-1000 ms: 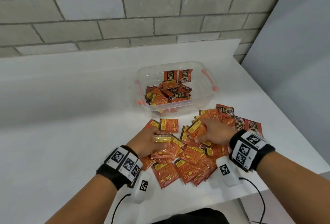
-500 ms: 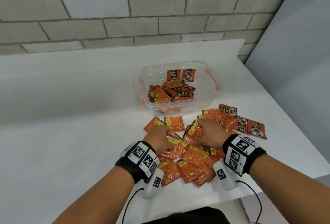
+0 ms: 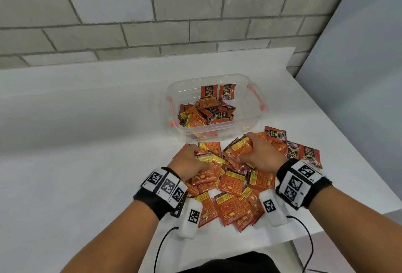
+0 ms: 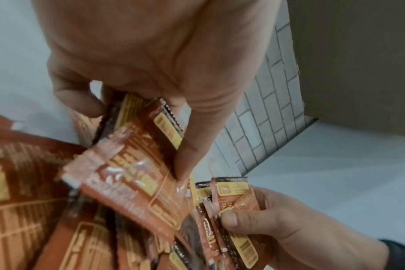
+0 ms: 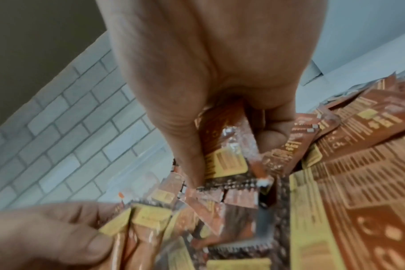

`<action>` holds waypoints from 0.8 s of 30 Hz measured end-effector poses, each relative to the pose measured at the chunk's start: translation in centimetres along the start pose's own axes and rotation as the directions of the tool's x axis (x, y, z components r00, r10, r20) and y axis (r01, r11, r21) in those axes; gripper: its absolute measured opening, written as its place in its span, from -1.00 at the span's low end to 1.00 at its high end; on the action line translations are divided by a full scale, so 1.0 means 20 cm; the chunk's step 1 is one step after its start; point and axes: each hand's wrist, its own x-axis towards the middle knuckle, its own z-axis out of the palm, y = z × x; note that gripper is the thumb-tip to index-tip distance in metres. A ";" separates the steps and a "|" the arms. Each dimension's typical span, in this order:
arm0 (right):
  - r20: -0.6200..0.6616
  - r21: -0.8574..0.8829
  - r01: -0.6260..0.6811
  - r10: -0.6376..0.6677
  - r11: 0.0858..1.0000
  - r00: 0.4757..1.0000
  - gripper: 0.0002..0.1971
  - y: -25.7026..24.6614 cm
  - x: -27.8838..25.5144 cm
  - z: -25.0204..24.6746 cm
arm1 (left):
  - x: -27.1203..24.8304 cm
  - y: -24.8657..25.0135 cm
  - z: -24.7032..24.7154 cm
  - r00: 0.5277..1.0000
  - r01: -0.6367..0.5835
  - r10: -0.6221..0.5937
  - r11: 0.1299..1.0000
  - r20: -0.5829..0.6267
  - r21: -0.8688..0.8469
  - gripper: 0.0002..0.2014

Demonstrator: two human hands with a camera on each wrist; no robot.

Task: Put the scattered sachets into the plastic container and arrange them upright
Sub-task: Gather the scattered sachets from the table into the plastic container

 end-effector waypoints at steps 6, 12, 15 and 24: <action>-0.042 0.304 0.088 -0.078 0.949 0.996 -0.35 -0.01 -0.04 -0.11 | -0.10 0.01 -0.10 0.999 -0.034 0.044 0.957 0.027 -0.290 -0.74; -0.096 0.509 0.216 -0.194 0.833 0.976 -0.64 -0.22 -0.02 -0.27 | -0.14 0.16 -0.40 0.989 -0.139 0.104 0.911 -0.110 -0.388 -0.85; -0.168 0.470 0.224 -0.163 0.853 0.972 -0.59 -0.34 0.10 -0.30 | -0.03 0.29 -0.51 0.951 -0.228 0.134 0.913 -0.279 -0.339 -0.83; -0.160 -0.033 -0.014 0.009 0.999 0.987 -0.19 -0.47 0.54 -0.16 | 0.37 0.43 -0.41 0.990 0.027 0.027 0.924 -0.135 0.383 -0.76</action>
